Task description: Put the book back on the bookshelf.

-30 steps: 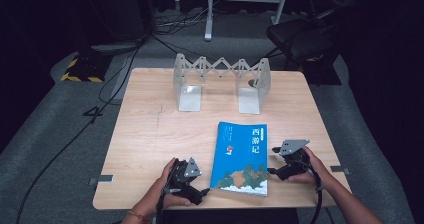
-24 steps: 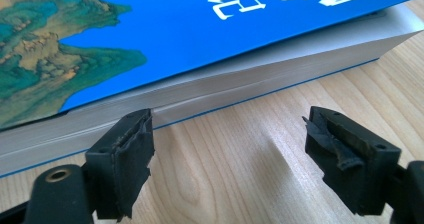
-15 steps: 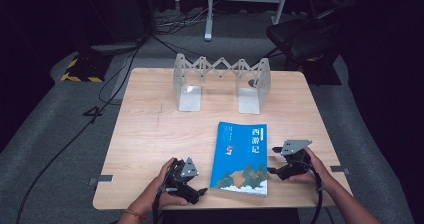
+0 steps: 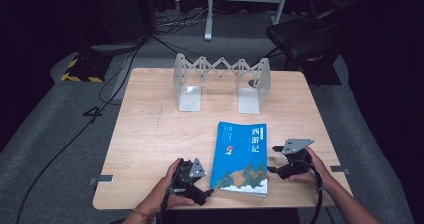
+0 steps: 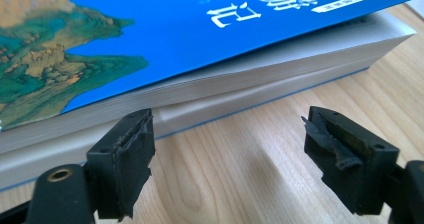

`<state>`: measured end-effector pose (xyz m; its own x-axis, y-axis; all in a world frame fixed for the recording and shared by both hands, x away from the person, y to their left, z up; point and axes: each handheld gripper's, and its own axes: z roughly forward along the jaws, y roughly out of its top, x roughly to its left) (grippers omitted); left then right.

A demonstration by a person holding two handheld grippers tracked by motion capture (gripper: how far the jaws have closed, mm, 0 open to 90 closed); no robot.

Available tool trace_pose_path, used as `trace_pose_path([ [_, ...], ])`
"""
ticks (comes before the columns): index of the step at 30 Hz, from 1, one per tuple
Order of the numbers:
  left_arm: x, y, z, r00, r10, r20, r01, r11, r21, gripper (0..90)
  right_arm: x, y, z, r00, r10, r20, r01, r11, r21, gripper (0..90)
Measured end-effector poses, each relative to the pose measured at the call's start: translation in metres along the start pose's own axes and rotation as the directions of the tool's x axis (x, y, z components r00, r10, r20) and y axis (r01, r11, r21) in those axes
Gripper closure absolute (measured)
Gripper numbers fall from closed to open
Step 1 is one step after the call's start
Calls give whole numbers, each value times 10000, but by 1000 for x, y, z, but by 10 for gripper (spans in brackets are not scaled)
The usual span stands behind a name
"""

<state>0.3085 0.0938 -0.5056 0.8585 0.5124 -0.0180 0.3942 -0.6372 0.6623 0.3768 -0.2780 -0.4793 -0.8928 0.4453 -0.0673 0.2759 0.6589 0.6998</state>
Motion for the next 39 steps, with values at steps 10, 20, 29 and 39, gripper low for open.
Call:
trace_pose_path([
  [10, 19, -7, -7, 9981, -454, -415, 455, 9990, 14, 3, 8, 12, 5, 9994, -89, 326, 94, 9998, -164, 232],
  [20, 37, -16, -21, 9911, -773, -1085, 766, 9970, -106, 69, 16, 41, 12, 9973, -51, 726, 102, 9975, -697, 223],
  [29, 16, -4, -33, 9984, -200, -525, 160, 9970, -751, 162, 15, 53, 11, 9967, 275, 758, -189, 9936, -1112, 226],
  [39, -32, 38, -7, 9969, 783, -78, -787, 9902, -1150, 172, 18, 68, 9, 9934, 324, 1096, -184, 9918, -1265, 230],
])
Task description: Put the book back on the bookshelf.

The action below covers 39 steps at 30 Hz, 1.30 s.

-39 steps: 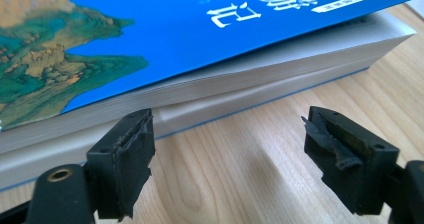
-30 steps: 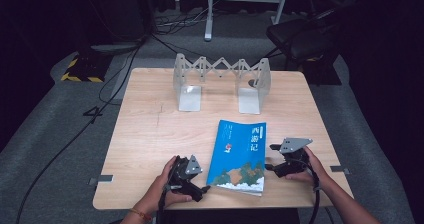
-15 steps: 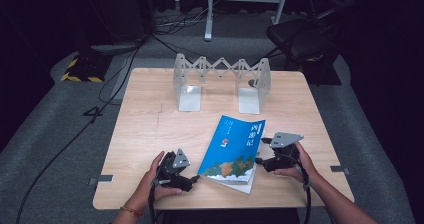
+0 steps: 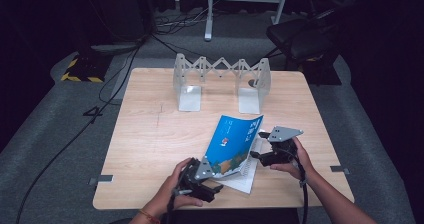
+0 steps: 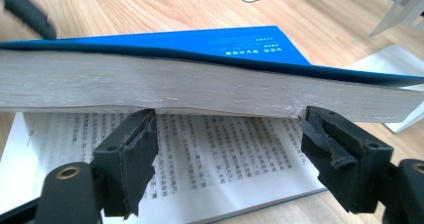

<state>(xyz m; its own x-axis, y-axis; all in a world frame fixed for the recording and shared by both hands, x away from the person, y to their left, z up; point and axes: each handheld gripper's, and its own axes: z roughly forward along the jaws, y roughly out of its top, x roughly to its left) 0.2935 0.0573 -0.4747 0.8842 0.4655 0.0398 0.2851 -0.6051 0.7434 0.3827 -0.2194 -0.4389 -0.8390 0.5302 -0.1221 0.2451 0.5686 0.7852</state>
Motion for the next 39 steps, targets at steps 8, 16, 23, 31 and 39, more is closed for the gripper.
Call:
trace_pose_path([
  [8, -11, 21, 22, 9935, -92, -1136, 62, 9996, -265, 250, -2, 1, 2, 9997, 176, -151, -176, 9998, -41, 223],
  [16, -2, 19, 13, 9943, 327, -1012, -414, 9955, -854, 488, -4, -2, 3, 9996, 196, -206, -198, 9998, -96, 217],
  [23, 12, 17, -2, 9975, 229, -672, -307, 9925, -1185, 718, -8, -6, 0, 9983, 450, -361, -463, 9982, -383, 227],
  [31, 38, 2, -19, 9988, 451, -164, -465, 9941, -981, 741, -14, -6, -20, 9965, 44, -836, -157, 9907, -1349, 302],
  [39, 52, -5, -27, 9993, 356, 114, -344, 9952, -914, 730, -5, 12, -17, 9814, -1281, -1431, 1067, 9831, -1485, 298],
])
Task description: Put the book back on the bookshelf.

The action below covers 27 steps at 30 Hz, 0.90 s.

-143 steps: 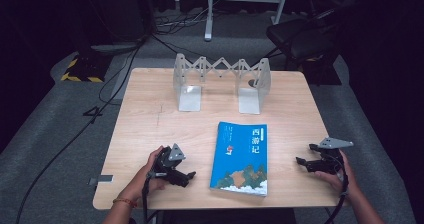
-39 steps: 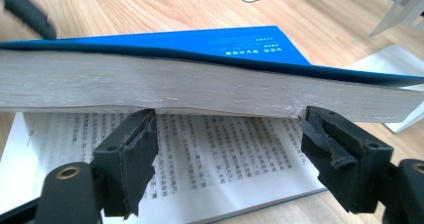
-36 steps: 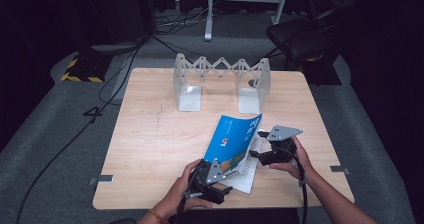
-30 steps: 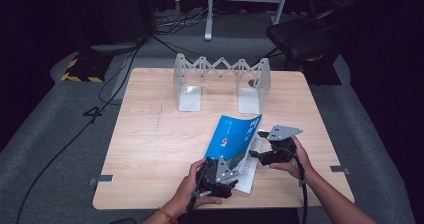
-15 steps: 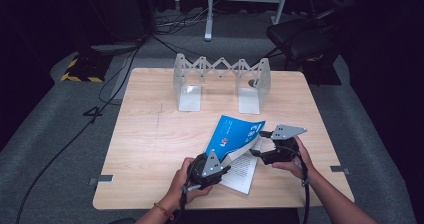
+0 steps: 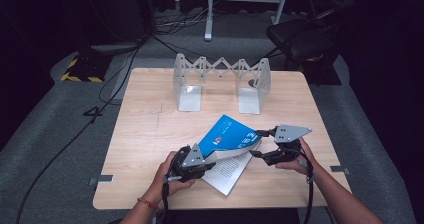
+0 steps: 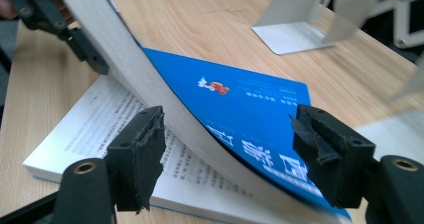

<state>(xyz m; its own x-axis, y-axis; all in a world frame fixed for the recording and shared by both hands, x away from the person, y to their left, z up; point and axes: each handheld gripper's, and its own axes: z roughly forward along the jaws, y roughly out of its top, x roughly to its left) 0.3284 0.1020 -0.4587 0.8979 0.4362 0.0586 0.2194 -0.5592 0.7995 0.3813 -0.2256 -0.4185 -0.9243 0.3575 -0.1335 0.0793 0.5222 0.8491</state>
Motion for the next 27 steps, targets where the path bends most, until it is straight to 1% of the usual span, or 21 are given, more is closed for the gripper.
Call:
trace_pose_path([
  [1, 1, -1, -1, 10000, -50, -10, 50, 10000, -10, 726, -1, 2, 5, 9999, -32, -160, 31, 10000, -26, 296],
  [3, 3, -2, -3, 10000, -21, -63, 21, 10000, 22, 722, -2, 4, 14, 9980, -193, -594, 195, 9998, 23, 291],
  [4, 4, -3, -5, 10000, 14, -79, -13, 10000, 72, 720, -1, 4, 18, 9970, -344, -694, 356, 9992, 157, 283],
  [5, 6, -5, -6, 10000, -64, -74, 64, 10000, 25, 718, -1, 2, 24, 9953, -564, -786, 595, 9975, 388, 281],
  [7, 10, -7, -9, 9999, -136, -58, 137, 9999, 65, 713, -3, -3, 33, 9937, -737, -842, 805, 9935, 804, 277],
  [8, 11, -8, -10, 9999, -147, -78, 148, 9998, 91, 710, -4, -6, 37, 9940, -806, -744, 875, 9916, 948, 277],
  [10, 13, -11, -12, 9998, -188, -102, 189, 9998, 95, 705, -8, -13, 41, 9943, -773, -735, 844, 9915, 993, 282],
  [11, 15, -12, -14, 9997, -232, -115, 233, 9996, 141, 700, -11, -17, 44, 9947, -793, -652, 861, 9902, 1101, 282],
  [12, 15, -12, -14, 9997, -232, -115, 233, 9996, 141, 695, -11, -17, 44, 9947, -793, -652, 861, 9902, 1101, 282],
  [13, 16, -14, -15, 9997, -234, -111, 235, 9996, 137, 695, -14, -21, 46, 9961, -640, -601, 706, 9908, 1152, 282],
  [14, 18, -15, -15, 9995, -300, -80, 301, 9995, 105, 693, -16, -25, 49, 9968, -628, -496, 685, 9900, 1231, 290],
  [15, 18, -15, -15, 9995, -300, -80, 301, 9995, 105, 692, -16, -25, 49, 9968, -628, -496, 685, 9900, 1231, 290],
  [16, 20, -16, -17, 9995, -291, -85, 292, 9995, 110, 691, -20, -32, 52, 9982, -571, -189, 589, 9911, 1191, 299],
  [17, 20, -16, -17, 9995, -291, -85, 292, 9995, 110, 691, -21, -34, 52, 9991, -337, -250, 362, 9939, 1037, 321],
  [18, 21, -17, -18, 9995, -311, -93, 312, 9995, 88, 691, -21, -34, 52, 9991, -337, -250, 362, 9939, 1037, 321],
  [19, 23, -18, -19, 9993, -370, -76, 371, 9993, 57, 691, -22, -37, 52, 9995, -198, -229, 218, 9957, 898, 358],
  [20, 25, -19, -20, 9991, -422, -96, 422, 9991, 10, 689, -22, -39, 51, 9996, -272, -126, 281, 9966, 770, 416],
  [22, 28, -20, -23, 9980, -590, -214, 590, 9983, -6, 679, -20, -39, 50, 9984, -561, 4, 559, 9961, 684, 479],
  [24, 30, -22, -24, 9963, -788, -341, 789, 9969, 26, 655, -17, -36, 50, 9954, -951, 107, 941, 9929, 732, 527],
  [26, 30, -21, -25, 9944, -858, -618, 869, 9961, 139, 623, -12, -32, 51, 9900, -1393, 215, 1368, 9866, 894, 568],
  [27, 29, -21, -25, 9937, -862, -715, 880, 9959, 225, 593, -10, -30, 52, 9882, -1509, 257, 1479, 9845, 940, 577],
])
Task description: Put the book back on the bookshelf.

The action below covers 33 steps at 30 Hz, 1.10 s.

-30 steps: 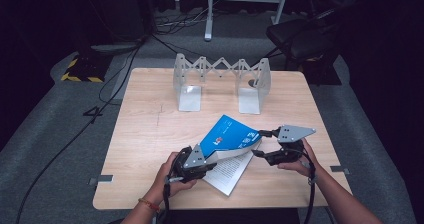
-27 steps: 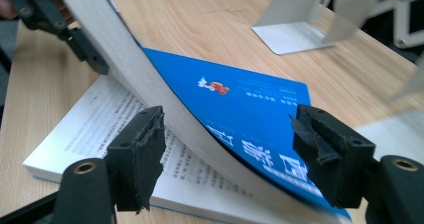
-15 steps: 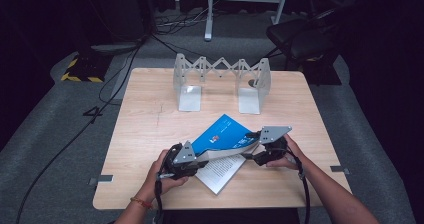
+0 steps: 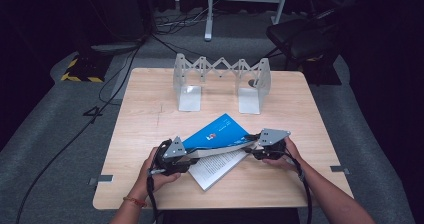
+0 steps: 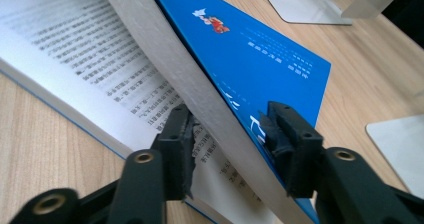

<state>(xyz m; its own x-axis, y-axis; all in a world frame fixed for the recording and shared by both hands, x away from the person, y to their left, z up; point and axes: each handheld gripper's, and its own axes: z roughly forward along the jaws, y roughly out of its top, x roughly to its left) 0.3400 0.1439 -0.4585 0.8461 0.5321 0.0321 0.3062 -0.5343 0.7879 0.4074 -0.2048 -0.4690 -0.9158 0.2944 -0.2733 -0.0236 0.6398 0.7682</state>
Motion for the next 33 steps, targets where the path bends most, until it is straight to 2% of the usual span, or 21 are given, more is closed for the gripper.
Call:
trace_pose_path([
  [2, -6, 2, 0, 9993, 92, -357, -90, 9999, 54, 569, 1, 3, 0, 9999, -108, 80, 107, 9999, 32, 586],
  [5, -19, 9, 4, 9978, 337, -568, -325, 9992, 231, 503, 4, 6, 0, 9997, -210, 143, 208, 9997, 137, 592],
  [7, -28, 15, 7, 9963, 582, -636, -566, 9980, 277, 461, 5, 9, 0, 9991, -372, 213, 368, 9991, 192, 595],
  [11, -39, 25, 12, 9952, 702, -683, -696, 9975, 116, 419, 12, 15, -2, 9971, -607, 451, 598, 9980, 200, 613],
  [14, -47, 32, 16, 9920, 858, -928, -839, 9962, 234, 418, 16, 19, 0, 9973, -587, 434, 575, 9979, 284, 622],
  [15, -48, 33, 17, 9887, 1027, -1094, -991, 9944, 378, 435, 17, 20, 0, 9972, -599, 445, 585, 9978, 314, 622],
  [16, -48, 33, 18, 9851, 1133, -1291, -1078, 9930, 490, 497, 18, 21, 0, 9969, -615, 493, 598, 9976, 360, 622],
  [17, -48, 33, 18, 9851, 1133, -1291, -1078, 9930, 490, 574, 18, 21, 0, 9969, -615, 493, 598, 9976, 360, 622],
  [18, -44, 31, 15, 9869, 1053, -1218, -1028, 9943, 274, 622, 19, 21, 1, 9967, -660, 480, 641, 9972, 397, 621],
  [19, -44, 31, 15, 9869, 1053, -1218, -1028, 9943, 274, 650, 19, 21, 2, 9968, -654, 453, 637, 9972, 380, 621],
  [20, -42, 31, 13, 9841, 1293, -1218, -1270, 9915, 268, 666, 19, 20, 2, 9970, -644, 422, 631, 9975, 314, 618],
  [21, -42, 31, 13, 9841, 1293, -1218, -1270, 9915, 268, 673, 19, 20, 2, 9970, -644, 422, 631, 9975, 314, 618],
  [22, -40, 31, 12, 9859, 1270, -1090, -1253, 9919, 225, 673, 19, 20, 2, 9971, -653, 400, 643, 9976, 273, 611],
  [23, -36, 28, 12, 9908, 1088, -807, -1077, 9940, 180, 677, 18, 20, 2, 9974, -642, 326, 637, 9978, 158, 586],
  [24, -34, 25, 12, 9918, 1089, -676, -1077, 9940, 218, 684, 15, 17, 1, 9984, -553, 133, 554, 9984, -79, 544],
  [25, -34, 25, 12, 9918, 1089, -676, -1077, 9940, 218, 691, 15, 17, 1, 9984, -553, 133, 554, 9984, -79, 544],
  [27, -28, 22, 9, 9940, 977, -484, -975, 9952, 48, 691, 5, 8, 1, 9997, -35, -260, 29, 9997, -242, 505],
  [29, -25, 20, 6, 9958, 822, -415, -824, 9966, -35, 696, 2, 4, 1, 9999, 26, -161, -29, 9998, -200, 508],
  [30, -20, 18, 2, 9971, 694, -317, -701, 9973, -214, 696, -2, 0, 0, 9999, 99, -19, -100, 9997, -201, 544],
  [31, -16, 16, -1, 9984, 507, -253, -515, 9981, -344, 701, -8, -5, -2, 9987, 514, 1, -514, 9981, -337, 633],
  [33, -9, 13, -5, 9992, 411, -7, -411, 9984, -401, 696, -14, -9, -5, 9950, 944, -327, -962, 9936, -593, 689],
])
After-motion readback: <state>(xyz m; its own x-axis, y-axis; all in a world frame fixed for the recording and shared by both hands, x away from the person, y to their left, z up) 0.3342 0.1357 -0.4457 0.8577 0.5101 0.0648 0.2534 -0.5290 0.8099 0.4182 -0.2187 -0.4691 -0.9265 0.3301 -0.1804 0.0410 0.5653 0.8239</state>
